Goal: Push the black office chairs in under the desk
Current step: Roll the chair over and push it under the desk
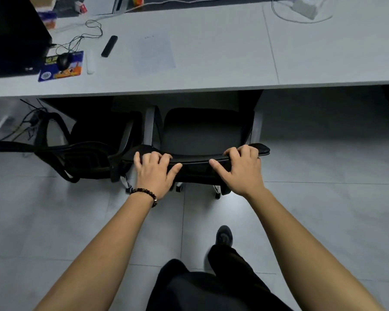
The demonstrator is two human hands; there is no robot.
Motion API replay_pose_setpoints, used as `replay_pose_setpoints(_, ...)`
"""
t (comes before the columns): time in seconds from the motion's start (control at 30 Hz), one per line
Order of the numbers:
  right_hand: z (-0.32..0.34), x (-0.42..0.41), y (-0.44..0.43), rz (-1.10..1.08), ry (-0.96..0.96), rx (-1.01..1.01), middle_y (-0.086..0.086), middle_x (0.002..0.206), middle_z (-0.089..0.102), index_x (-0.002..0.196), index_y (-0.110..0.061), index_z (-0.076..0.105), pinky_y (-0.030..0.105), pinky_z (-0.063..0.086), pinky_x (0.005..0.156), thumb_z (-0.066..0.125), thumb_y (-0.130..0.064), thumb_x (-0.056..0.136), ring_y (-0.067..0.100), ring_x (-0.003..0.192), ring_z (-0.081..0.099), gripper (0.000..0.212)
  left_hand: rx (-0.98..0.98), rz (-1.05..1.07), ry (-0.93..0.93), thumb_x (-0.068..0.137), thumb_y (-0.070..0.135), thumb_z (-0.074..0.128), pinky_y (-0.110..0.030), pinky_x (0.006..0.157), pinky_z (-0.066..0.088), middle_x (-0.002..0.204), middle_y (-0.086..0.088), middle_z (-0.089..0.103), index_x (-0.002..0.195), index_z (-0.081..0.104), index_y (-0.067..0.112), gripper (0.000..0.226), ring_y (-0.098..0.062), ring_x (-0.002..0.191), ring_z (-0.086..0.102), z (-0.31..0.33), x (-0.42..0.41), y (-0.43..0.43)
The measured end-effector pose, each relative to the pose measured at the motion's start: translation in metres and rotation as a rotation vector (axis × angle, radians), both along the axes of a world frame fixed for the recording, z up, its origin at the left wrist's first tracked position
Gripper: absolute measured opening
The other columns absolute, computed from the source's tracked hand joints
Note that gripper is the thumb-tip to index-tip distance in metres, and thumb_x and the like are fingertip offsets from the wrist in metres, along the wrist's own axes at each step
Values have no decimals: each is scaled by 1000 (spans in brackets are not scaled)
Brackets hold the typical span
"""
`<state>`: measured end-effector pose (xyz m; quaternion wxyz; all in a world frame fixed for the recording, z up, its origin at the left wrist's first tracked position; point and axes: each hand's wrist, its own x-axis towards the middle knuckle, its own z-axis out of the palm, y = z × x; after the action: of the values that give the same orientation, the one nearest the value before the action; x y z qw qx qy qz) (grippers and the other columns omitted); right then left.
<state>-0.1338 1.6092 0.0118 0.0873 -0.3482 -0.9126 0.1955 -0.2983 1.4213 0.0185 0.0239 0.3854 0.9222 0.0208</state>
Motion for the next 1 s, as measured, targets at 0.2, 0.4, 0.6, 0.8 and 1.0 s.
replay_pose_setpoints(0.2, 9, -18, 49, 36, -32, -51, 3, 106, 48, 108, -22, 60, 41, 39, 92, 44, -74, 85, 28, 115, 37, 60, -10, 13, -3, 91, 62, 20, -54, 108, 20, 101, -6, 57, 114, 59, 20, 62, -29, 101, 51, 6, -12, 44)
replay_pose_setpoints(0.4, 16, -27, 61, 13, -61, -93, 2, 111, 46, 109, -23, 58, 41, 36, 96, 36, -78, 82, 26, 122, 32, 65, -48, -31, -14, 92, 62, 21, -48, 98, 28, 99, -7, 56, 113, 58, 20, 59, -28, 96, 49, 16, -24, 59)
replay_pose_setpoints(0.6, 16, -21, 41, -47, -104, -85, 1, 127, 43, 113, -30, 55, 59, 12, 110, 41, -78, 83, 23, 137, 19, 59, -22, -40, -30, 91, 63, 21, -48, 93, 33, 93, -6, 58, 107, 61, 21, 60, -27, 89, 51, 10, -13, 41)
replay_pose_setpoints(0.8, 21, -19, 25, -74, -135, -43, 1, 137, 42, 114, -33, 56, 62, -16, 110, 37, -82, 82, 21, 144, 12, 61, 29, -62, -42, 90, 68, 20, -43, 92, 33, 92, -2, 58, 107, 63, 24, 63, -23, 90, 52, 14, -16, 25)
replay_pose_setpoints(1.0, 22, -26, 35, -54, -112, -37, 1, 131, 43, 107, -30, 56, 59, -18, 112, 30, -84, 81, 24, 140, 18, 65, -4, 139, -67, 85, 77, 21, -64, 110, 5, 106, -6, 61, 106, 65, 24, 72, -28, 111, 49, 26, -45, 29)
